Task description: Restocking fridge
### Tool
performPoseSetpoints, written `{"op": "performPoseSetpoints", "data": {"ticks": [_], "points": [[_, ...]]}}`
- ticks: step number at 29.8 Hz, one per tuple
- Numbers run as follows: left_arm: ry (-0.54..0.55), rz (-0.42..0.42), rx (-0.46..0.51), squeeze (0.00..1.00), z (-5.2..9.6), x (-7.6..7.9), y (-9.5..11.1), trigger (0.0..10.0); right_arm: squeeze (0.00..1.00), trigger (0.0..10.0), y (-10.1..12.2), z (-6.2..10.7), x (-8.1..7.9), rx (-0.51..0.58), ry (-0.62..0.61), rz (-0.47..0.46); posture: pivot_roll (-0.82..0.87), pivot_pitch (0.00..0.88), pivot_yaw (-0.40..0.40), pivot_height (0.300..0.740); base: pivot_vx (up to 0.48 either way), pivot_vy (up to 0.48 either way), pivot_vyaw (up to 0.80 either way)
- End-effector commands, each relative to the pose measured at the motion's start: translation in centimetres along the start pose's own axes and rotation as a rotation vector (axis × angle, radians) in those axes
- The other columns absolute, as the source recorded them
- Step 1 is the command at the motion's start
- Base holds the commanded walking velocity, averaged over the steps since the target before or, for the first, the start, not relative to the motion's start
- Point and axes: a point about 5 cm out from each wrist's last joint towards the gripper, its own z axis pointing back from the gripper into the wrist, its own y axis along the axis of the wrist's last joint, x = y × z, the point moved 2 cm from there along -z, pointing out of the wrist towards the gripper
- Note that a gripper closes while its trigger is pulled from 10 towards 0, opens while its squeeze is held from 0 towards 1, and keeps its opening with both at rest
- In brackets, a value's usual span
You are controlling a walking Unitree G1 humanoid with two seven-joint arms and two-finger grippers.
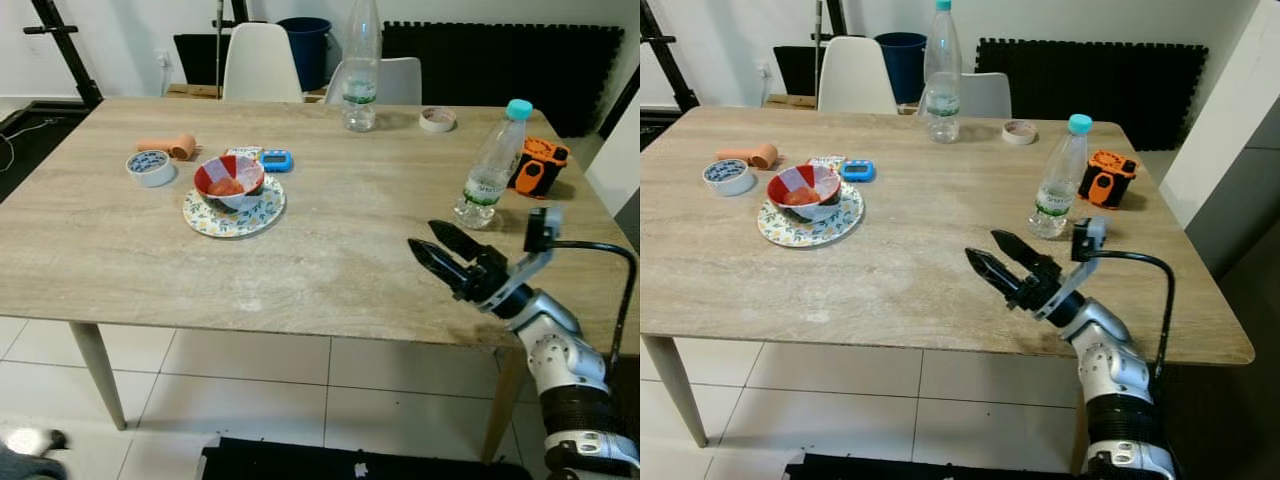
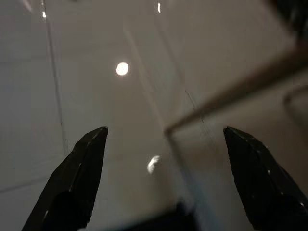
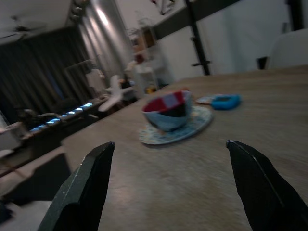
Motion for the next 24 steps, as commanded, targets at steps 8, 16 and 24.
{"op": "performPoseSetpoints", "data": {"ticks": [8,16,24], "points": [[0.018,0.192,0.484,0.0,-1.1,-0.1,15.5,10.0,0.0,10.0,-0.2,-0.6,1.4,0.02,-0.152,0.043,0.0,0.029,-0.017,0.74,0.0,0.0,0.0],[-0.132,0.21,0.668,0.0,-0.1,2.6,20.7,10.0,0.0,10.0,-0.2,-1.0,1.4,0.023,-0.153,0.051,0.01,0.029,-0.022,0.74,0.0,0.0,0.0],[-0.642,0.074,0.795,0.0,2.7,11.1,24.4,10.0,0.0,10.0,-0.9,-1.3,1.2,-0.003,-0.154,0.075,0.02,0.036,-0.027,0.74,0.0,0.0,0.0]]}}
